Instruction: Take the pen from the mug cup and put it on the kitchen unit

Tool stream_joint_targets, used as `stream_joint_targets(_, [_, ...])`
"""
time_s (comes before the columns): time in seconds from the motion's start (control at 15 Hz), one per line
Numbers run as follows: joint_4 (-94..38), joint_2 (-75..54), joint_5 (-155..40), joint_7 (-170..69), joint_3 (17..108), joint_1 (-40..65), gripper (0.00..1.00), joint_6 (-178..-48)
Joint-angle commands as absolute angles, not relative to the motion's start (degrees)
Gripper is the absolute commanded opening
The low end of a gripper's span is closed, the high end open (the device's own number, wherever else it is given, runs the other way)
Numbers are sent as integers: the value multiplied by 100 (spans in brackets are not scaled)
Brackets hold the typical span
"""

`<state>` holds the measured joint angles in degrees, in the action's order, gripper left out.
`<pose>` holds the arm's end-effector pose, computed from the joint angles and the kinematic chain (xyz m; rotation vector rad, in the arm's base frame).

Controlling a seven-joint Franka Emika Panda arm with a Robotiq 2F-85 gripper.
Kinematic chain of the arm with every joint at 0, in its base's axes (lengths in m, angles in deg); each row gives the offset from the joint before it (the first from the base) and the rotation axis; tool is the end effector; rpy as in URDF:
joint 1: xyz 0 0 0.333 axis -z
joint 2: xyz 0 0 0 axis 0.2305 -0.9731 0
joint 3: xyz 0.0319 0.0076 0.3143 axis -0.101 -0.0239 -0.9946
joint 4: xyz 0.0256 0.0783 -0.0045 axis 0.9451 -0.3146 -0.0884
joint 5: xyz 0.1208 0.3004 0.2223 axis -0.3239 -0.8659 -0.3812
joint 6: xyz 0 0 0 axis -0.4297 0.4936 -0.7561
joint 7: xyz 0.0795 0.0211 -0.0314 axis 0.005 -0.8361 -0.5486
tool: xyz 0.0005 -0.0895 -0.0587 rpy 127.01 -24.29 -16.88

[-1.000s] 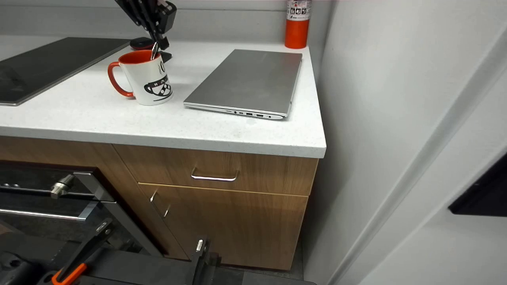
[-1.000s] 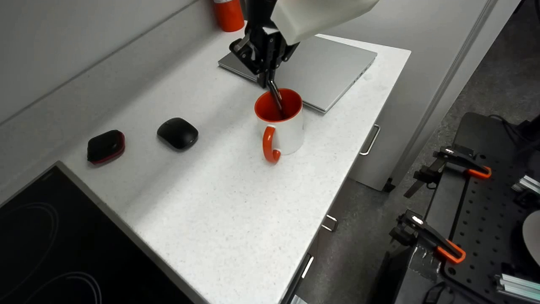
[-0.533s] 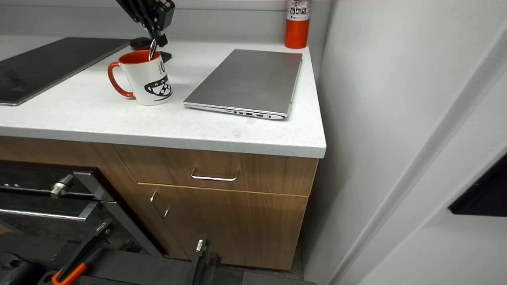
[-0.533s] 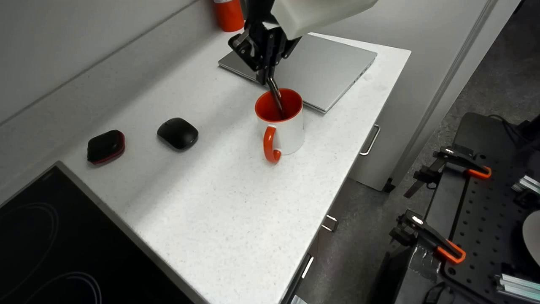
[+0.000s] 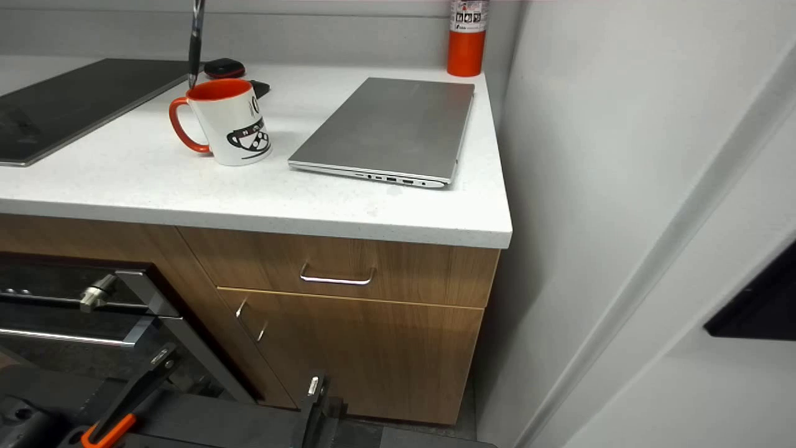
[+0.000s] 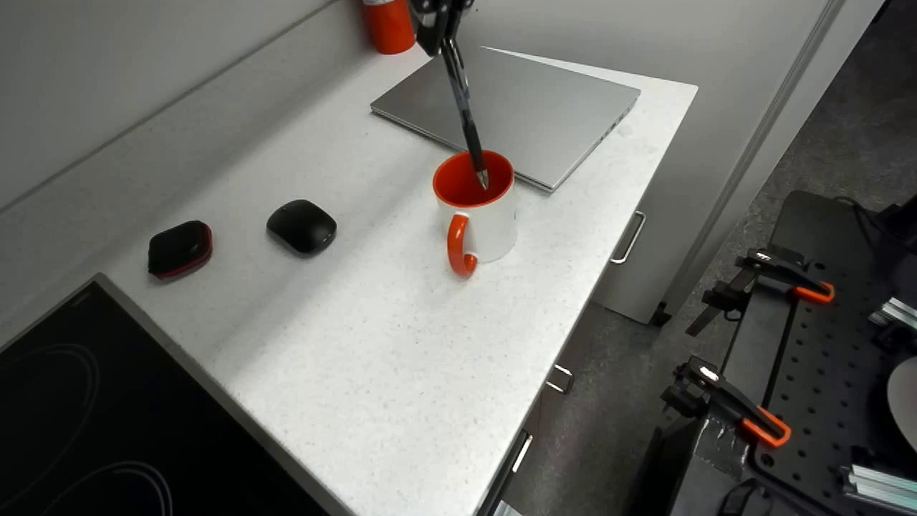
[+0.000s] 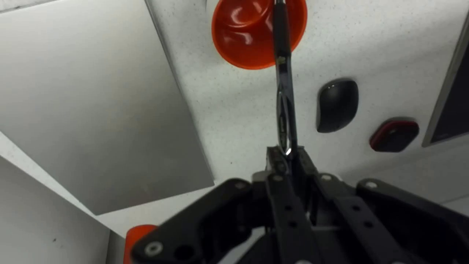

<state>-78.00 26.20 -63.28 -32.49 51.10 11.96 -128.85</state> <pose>0.4600 0.0714 0.4693 -2.9105 0.3979 -0.7081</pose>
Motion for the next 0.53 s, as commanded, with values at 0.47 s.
stream_joint_targets(0.47, [-7163,1812,-8016,-4132,5339,368,3,-12910])
